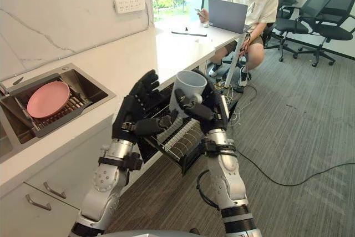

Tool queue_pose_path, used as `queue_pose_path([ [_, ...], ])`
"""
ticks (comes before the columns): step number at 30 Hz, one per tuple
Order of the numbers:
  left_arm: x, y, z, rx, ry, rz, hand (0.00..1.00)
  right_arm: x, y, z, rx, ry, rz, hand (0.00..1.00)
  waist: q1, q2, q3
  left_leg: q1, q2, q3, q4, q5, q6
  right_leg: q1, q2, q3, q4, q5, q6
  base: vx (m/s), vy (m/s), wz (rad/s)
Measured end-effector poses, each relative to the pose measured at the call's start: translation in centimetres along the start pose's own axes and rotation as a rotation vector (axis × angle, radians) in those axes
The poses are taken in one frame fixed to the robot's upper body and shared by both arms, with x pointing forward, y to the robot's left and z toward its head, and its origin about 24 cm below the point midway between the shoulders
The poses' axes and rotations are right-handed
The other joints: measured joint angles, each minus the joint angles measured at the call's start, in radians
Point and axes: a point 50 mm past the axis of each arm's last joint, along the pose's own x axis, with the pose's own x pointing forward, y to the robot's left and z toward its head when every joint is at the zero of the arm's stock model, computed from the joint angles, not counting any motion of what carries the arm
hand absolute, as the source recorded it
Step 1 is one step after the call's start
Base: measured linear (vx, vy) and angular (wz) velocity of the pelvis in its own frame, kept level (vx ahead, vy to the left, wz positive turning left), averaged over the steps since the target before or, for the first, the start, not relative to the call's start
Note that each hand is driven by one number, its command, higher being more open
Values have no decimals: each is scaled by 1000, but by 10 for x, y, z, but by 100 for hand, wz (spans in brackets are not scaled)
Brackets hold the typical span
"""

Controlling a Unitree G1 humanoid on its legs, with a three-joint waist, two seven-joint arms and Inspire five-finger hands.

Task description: Walk over to the sink, pick up the cup, carry it to the dishwasher, place the cup inside the dishwasher, then close the dishwasher door

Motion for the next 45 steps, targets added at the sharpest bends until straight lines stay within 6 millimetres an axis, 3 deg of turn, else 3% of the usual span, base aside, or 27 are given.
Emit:
queue_pose_path([
  [7, -21, 11, -20, -17, 115, 17, 90, -8, -23, 6, -83, -17, -97, 30, -1, 1, 12, -5, -1, -12, 0, -1, -2, 2, -2, -14, 0, -7, 0, -1, 1, 5],
  [12, -44, 17, -69, -65, 341, 77, 90, -16, -33, 4, -136, 3, -141, 30, -1, 5, 21, -7, 0, -18, 0, -2, -3, 2, -2, -19, 0, -10, 1, 0, 0, 2],
  [17, -84, 28, -111, -74, 603, 141, 90, -21, -47, 1, -187, 26, -203, 30, -2, 3, 42, -7, 1, -21, -3, -2, -4, 1, -1, -23, 0, -13, 1, 0, 0, 0],
  [23, -115, 42, -133, -51, 756, 205, 90, -27, -59, -15, -217, 104, -258, 30, -2, 4, 42, -2, 4, -28, -24, 4, -3, 2, -4, -31, 0, -14, 3, 1, 1, 4],
  [26, -141, 55, -149, -32, 881, 274, 90, -31, -66, -25, -248, 156, -288, 30, -6, 2, 48, 5, -2, -48, -60, 26, -3, 1, -10, -53, 0, -17, 7, -2, -9, 19],
  [32, -179, 76, -157, 20, 1025, 394, 90, -35, -72, -35, -300, 207, -319, 30, 3, 0, 80, 2, -9, -59, -88, 43, -2, -8, -19, -65, -1, -21, 13, -21, -3, 7],
  [37, -181, 86, -158, 40, 1037, 439, 90, -15, -72, -32, -326, 190, -309, 30, 13, -7, 134, -54, -12, -71, -71, 50, -1, -51, -28, -93, 0, -20, 17, -36, 1, 9],
  [41, -164, 92, -158, 56, 997, 459, 90, 13, -68, -21, -401, 148, -256, 30, 43, -7, 190, -143, -6, -87, 0, 33, -2, -94, -21, -109, 6, 4, 7, -12, -18, 13],
  [45, -140, 97, -155, 67, 922, 460, 90, 48, -48, -3, -469, 63, -178, 30, 55, -5, 266, -225, -4, -118, 77, 17, -8, -135, -19, -135, 24, 10, 4, -85, -20, 20],
])
